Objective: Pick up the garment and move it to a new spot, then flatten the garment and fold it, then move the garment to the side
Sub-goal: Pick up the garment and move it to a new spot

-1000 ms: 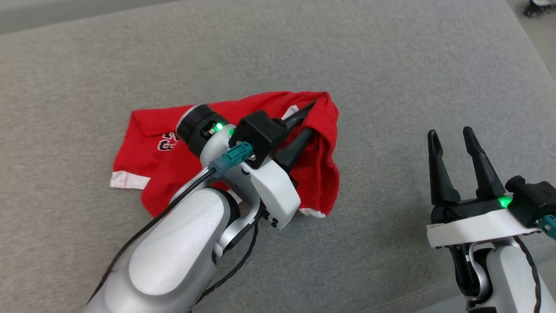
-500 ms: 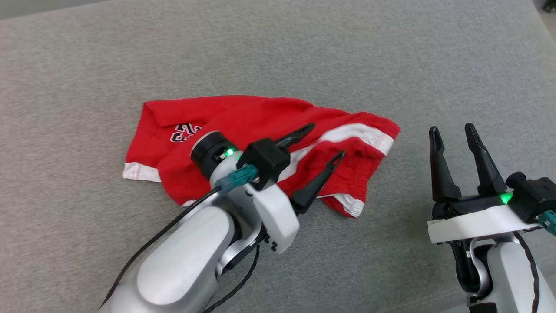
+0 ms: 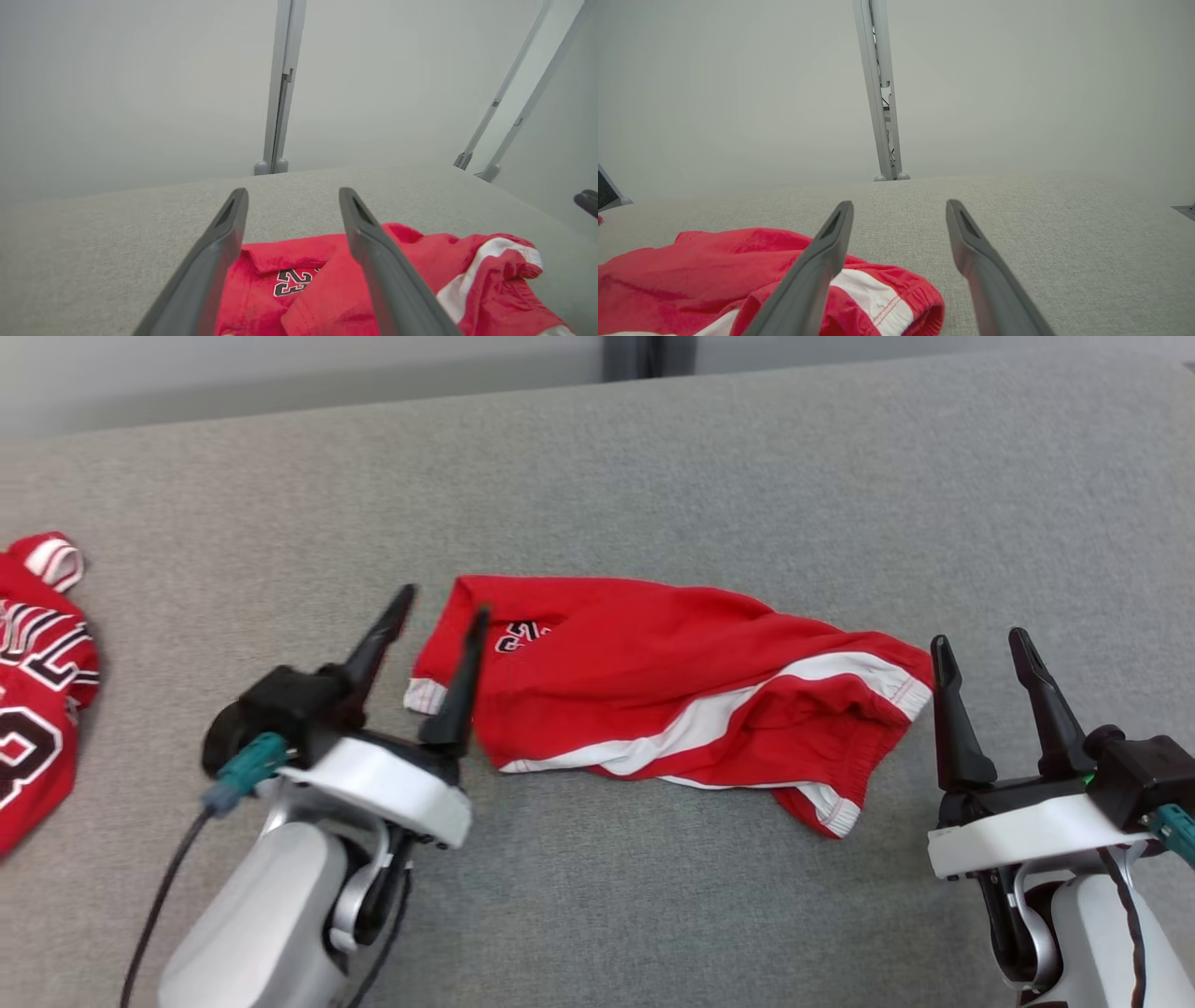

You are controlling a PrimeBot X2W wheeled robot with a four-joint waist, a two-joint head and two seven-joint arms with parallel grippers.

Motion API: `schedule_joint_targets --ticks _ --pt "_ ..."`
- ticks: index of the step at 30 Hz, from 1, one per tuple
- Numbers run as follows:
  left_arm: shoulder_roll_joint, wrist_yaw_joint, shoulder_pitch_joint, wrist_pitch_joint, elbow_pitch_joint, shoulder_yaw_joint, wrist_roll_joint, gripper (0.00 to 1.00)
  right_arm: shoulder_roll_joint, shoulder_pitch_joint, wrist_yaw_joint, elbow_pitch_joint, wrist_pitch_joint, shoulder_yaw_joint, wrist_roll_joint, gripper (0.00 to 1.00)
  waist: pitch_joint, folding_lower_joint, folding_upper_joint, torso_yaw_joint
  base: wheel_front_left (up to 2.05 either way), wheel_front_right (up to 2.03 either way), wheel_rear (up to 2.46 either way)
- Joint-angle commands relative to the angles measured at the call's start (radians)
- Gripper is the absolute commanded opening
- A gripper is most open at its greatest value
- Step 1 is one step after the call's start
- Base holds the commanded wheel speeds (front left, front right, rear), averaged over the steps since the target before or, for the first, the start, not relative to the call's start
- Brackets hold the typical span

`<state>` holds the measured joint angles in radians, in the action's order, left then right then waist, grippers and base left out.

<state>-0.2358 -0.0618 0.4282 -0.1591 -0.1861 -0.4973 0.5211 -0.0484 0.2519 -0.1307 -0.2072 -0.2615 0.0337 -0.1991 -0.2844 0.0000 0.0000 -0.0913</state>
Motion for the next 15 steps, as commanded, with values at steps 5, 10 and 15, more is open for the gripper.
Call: schedule_joint_targets --ticks 5,10,15 --pt "-0.031 -0.048 -0.069 -0.070 -0.032 0.096 0.038 1.00 -0.005 -0.025 0.000 -0.015 -0.005 -0.011 0.019 1.00 0.064 0.0000 0.0000 0.056 0.00 0.00 0.00" --pt "-0.059 -0.073 -0.131 -0.099 -0.040 0.184 0.053 1.00 -0.005 -0.044 0.000 -0.023 -0.005 -0.009 0.029 1.00 0.102 0.0000 0.0000 0.078 0.00 0.00 0.00" --pt "-0.073 -0.062 -0.200 -0.107 -0.012 0.278 0.040 1.00 -0.005 -0.062 0.000 -0.032 -0.005 -0.006 0.032 1.00 0.134 0.0000 0.0000 0.091 0.00 0.00 0.00"
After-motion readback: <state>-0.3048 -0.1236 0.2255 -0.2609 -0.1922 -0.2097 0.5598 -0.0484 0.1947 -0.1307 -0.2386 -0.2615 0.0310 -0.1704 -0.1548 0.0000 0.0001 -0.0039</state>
